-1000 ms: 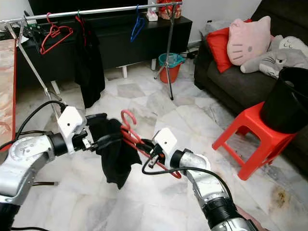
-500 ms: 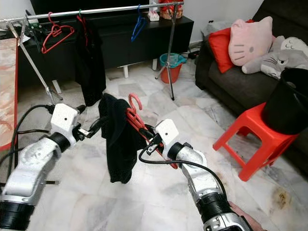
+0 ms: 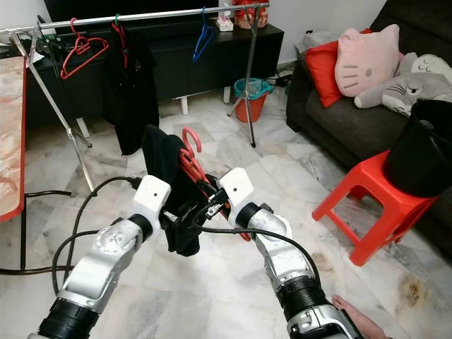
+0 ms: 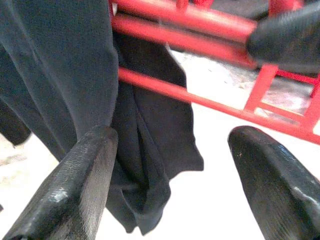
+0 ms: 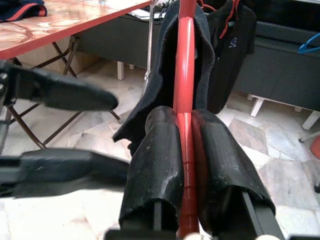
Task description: Hang hanger
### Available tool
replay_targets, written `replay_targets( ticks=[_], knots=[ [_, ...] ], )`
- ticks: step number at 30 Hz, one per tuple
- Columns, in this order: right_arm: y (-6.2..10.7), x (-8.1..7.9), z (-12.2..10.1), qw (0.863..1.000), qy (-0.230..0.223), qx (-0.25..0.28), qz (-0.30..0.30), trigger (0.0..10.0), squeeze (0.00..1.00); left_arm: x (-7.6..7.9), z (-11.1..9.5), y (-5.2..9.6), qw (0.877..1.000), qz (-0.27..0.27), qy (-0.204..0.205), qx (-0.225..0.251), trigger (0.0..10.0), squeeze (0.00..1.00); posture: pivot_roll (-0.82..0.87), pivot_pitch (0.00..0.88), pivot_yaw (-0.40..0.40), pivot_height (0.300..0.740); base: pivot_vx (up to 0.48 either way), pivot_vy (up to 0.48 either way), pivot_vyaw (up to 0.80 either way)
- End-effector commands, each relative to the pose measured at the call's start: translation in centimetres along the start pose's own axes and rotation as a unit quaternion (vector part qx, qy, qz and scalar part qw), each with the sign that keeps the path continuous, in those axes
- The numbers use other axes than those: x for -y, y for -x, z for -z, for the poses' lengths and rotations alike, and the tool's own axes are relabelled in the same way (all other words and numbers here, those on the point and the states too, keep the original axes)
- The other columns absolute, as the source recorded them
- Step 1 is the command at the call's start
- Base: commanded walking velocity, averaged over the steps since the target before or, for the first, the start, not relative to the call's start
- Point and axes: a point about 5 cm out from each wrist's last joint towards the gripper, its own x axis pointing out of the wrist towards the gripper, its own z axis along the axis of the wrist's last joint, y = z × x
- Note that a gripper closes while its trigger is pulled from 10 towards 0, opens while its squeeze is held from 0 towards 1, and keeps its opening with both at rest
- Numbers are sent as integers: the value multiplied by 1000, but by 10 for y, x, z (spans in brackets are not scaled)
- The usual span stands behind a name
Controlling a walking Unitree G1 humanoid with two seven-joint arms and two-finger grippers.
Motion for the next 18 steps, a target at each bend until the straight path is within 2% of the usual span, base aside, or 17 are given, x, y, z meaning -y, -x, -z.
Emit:
replay_targets(
  ticks=[1,5,6,7,8,10,13,14,15,17,18],
  knots=[
    [-5,3,-18,999,12,37,6,0,0,1,-4,-5,1000,-18,-18,-6,10000,0,58,25,-48,740,0,0,0],
    [-9,-1,-19,999,7,39,1,0,0,0,-8,-10,999,-47,-10,-5,10000,0,57,32,-45,740,0,0,0],
    [-9,-2,-19,999,7,40,1,0,0,0,-8,-12,999,-51,-6,-5,10000,871,58,37,-43,740,0,0,0],
    [-10,-2,-20,999,7,40,0,0,0,0,-9,-13,999,-53,-3,-5,10000,871,60,40,-42,740,0,0,0],
    [-11,-2,-20,999,7,40,-1,0,0,-1,-9,-14,998,-56,-16,-6,10000,1000,58,47,-41,740,0,0,0],
    [-11,-3,-21,999,6,41,-2,0,0,-1,-9,-15,998,-58,-26,-8,10000,1000,55,48,-41,740,0,0,0],
    [-14,-7,-23,999,7,44,-10,0,0,-4,-9,-19,996,-90,-14,-14,10000,1000,50,55,-37,740,0,0,0],
    [-14,-8,-24,999,7,45,-13,0,0,-4,-9,-20,995,-96,-14,-15,10000,263,50,55,-37,740,0,0,0],
    [-14,-9,-24,999,6,46,-15,0,0,-5,-10,-21,994,-104,-15,-13,10000,0,52,56,-36,740,0,0,0],
    [-15,-11,-24,999,4,46,-18,0,0,-5,-11,-22,994,-111,-14,-10,10000,0,52,56,-36,740,0,0,0],
    [-15,-15,-23,999,6,44,-26,0,0,-8,-13,-22,991,-134,-20,-3,10000,0,50,57,-37,740,0,0,0]
  ],
)
